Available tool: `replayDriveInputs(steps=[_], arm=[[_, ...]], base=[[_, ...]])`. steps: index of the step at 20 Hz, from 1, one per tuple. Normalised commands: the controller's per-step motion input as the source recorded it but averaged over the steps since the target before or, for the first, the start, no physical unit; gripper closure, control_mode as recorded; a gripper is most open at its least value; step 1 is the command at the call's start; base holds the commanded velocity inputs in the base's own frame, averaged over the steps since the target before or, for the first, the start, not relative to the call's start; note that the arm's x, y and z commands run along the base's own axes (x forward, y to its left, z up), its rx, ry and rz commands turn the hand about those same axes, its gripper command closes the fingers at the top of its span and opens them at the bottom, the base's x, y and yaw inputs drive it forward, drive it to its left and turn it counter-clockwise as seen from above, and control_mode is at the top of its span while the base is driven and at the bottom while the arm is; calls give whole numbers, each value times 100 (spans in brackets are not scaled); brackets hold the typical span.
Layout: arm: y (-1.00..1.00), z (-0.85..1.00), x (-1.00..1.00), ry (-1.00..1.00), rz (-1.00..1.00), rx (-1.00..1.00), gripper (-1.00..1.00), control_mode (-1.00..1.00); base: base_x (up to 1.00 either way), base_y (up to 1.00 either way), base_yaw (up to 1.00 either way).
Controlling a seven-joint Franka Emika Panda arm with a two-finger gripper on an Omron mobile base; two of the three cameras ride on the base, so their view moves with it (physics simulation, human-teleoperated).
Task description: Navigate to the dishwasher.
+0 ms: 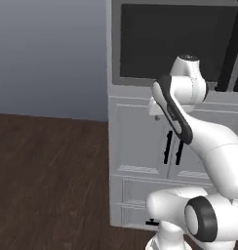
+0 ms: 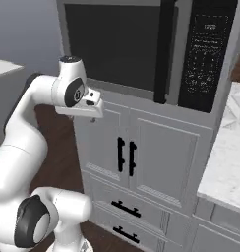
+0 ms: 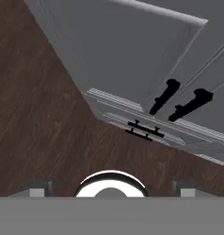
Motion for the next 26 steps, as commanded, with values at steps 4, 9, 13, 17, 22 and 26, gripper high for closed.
replayDriveInputs(steps=[4,9,13,17,22,26], arm=[[0,0,0,0,0,0,-100,100],[0,0,0,0,0,0,-100,100],[0,0,0,0,0,0,-100,100],[0,0,0,0,0,0,-100,100],[0,0,0,0,0,0,-100,100],[0,0,0,0,0,0,-100,100]], base=[[-37,26,80],[-34,16,82],[-45,24,75],[-48,34,74],[-46,50,75],[-26,27,62]])
